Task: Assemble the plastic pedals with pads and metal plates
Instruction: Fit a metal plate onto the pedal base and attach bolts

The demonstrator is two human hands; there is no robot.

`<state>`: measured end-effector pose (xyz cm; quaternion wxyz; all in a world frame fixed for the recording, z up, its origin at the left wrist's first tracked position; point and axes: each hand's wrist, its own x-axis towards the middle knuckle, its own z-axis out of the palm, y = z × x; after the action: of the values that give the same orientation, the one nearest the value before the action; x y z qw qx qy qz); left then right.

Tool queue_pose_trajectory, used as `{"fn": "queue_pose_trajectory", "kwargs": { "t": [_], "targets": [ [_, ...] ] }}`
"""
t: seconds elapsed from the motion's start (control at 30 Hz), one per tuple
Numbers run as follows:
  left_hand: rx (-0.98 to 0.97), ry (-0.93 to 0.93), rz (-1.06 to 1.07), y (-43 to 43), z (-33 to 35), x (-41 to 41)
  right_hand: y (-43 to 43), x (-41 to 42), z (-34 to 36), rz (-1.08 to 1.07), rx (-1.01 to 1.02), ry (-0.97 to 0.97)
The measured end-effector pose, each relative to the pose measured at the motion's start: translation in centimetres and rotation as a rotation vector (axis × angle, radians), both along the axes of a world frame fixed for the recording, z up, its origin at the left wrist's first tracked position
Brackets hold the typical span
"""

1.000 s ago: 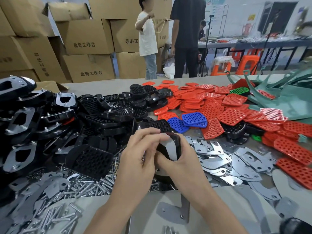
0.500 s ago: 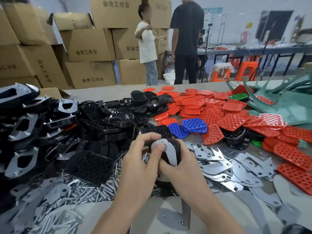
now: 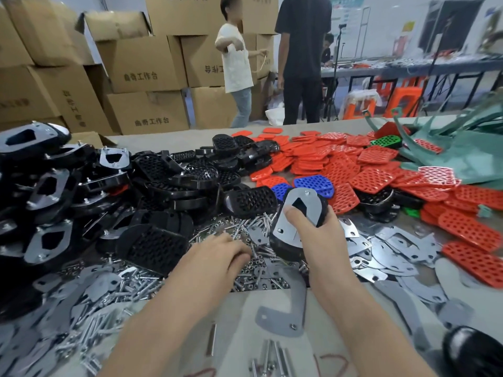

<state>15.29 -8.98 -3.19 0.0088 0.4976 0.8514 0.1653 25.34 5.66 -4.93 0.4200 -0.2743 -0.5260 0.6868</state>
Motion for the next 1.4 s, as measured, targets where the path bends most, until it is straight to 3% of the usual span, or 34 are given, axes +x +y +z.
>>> {"fn": "queue_pose_trajectory", "kwargs": {
  "t": [0.2,0.4,0.7,1.0,1.17,1.23,1.4],
  "targets": [
    [-0.043,0.148,0.119,2.4,-1.0,0.8,0.1,-0.2,-0.2,0.013,-0.016,-0.008],
    [-0.042,0.213,0.036,2.1,-1.9,1.0,0.2,-0.2,-0.5,0.013,0.006,-0.018],
    [-0.077,0.236,0.116,2.0,-2.0,1.5,-0.1,-0.1,-0.4,0.038,0.061,-0.014],
    [-0.073,0.153,0.05,1.3,-1.6,0.8,-0.2,0.0,-0.3,0.049,0.06,0.001],
    [-0.041,0.21,0.042,0.9,-1.3,1.2,-0.4,-0.1,-0.3,0.036,0.075,-0.012],
    [0.048,0.147,0.071,0.6,-1.2,1.3,-0.4,-0.1,-0.3,0.034,0.081,-0.032],
    [0.563,-0.381,0.16,0.5,-0.5,1.4,-0.8,0.0,-0.2,0.069,0.158,-0.082]
  ]
}}
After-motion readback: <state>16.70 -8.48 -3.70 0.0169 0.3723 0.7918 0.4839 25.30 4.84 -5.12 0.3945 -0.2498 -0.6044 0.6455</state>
